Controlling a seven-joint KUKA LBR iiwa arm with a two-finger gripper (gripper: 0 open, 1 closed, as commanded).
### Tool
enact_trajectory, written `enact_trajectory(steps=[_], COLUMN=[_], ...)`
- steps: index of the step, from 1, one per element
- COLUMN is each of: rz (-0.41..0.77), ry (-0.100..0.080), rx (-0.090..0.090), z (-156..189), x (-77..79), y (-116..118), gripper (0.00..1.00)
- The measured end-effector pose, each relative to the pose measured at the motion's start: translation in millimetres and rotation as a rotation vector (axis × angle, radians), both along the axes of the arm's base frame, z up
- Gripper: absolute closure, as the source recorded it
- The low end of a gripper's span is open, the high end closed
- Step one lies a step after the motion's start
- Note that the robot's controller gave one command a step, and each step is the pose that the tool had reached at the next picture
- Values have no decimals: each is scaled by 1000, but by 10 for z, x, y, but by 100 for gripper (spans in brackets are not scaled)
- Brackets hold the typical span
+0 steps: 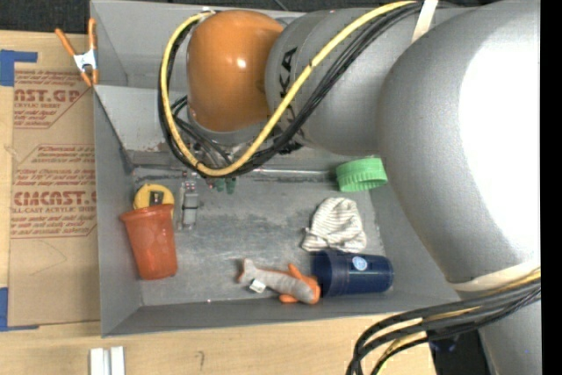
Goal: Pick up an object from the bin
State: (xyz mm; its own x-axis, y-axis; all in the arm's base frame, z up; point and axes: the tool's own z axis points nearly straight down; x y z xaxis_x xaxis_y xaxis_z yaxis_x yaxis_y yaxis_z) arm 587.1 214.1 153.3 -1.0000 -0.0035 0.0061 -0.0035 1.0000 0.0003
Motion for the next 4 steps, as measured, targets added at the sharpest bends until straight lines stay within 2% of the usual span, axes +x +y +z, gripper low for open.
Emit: enact_trajectory(steps=[1, 2, 3, 4], rz=[-2, 283, 516, 702], ry=[-8, -12, -5, -11], rx=[2, 2, 2, 3], z=[52, -300, -377, -50], x=[21, -312, -270, 21], y=[-9, 66, 135, 320], gripper=[0, 0, 0, 0])
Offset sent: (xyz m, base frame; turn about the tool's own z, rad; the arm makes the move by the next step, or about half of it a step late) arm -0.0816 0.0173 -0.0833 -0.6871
